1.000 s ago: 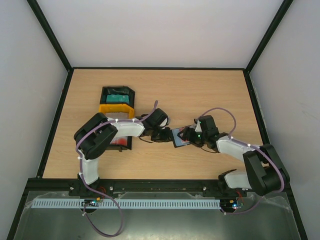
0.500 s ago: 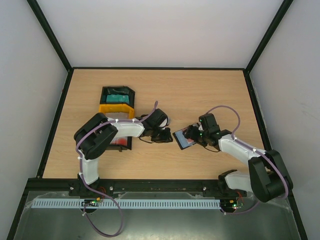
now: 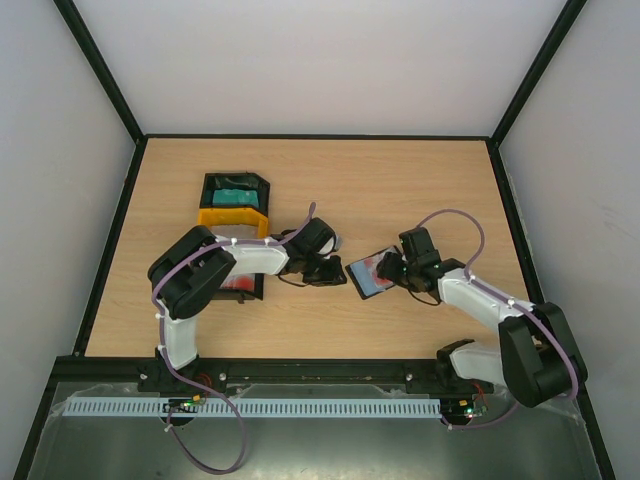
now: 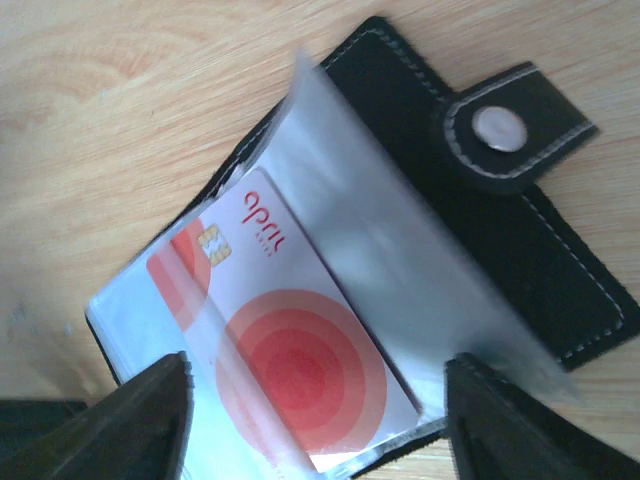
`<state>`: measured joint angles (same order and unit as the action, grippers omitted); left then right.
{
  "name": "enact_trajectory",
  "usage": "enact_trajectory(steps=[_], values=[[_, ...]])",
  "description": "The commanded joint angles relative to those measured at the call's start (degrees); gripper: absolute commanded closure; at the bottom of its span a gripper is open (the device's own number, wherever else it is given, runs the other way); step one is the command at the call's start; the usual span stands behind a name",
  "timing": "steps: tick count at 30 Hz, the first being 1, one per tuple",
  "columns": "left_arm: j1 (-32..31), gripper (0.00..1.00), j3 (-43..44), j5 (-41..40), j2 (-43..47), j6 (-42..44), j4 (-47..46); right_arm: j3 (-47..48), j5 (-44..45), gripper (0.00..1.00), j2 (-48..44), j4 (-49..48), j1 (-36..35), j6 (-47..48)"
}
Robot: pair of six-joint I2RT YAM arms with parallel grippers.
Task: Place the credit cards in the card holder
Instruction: Insert the credit card into the card holder.
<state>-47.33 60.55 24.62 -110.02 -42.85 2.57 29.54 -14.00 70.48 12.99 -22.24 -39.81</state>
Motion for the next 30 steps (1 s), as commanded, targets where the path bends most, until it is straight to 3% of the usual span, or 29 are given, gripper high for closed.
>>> enact_trajectory(steps=[1,6,16,30], values=[[-0.35,0.82,-0.73,0.97,0.34,-0.98,0.19,3.33,3.73,0.41,-0.44,2.19,-0.1,4.47],[-0.39,0.84,-0.95,3.09,1.38,-3.2,-3.28,7.08,2.38,0.53,5.93,1.86,-0.08,7.71],[-0.86,0.81,-0.6,3.95,2.34,-8.05,-8.51,7.24,-1.4,0.43,11.41,-0.83,-0.09,9.63],[-2.53,0.78,3.47,1.01,-3.25,-6.74,-2.95,6.14,-9.3,0.51,10.47,-2.76,-0.12,8.96]])
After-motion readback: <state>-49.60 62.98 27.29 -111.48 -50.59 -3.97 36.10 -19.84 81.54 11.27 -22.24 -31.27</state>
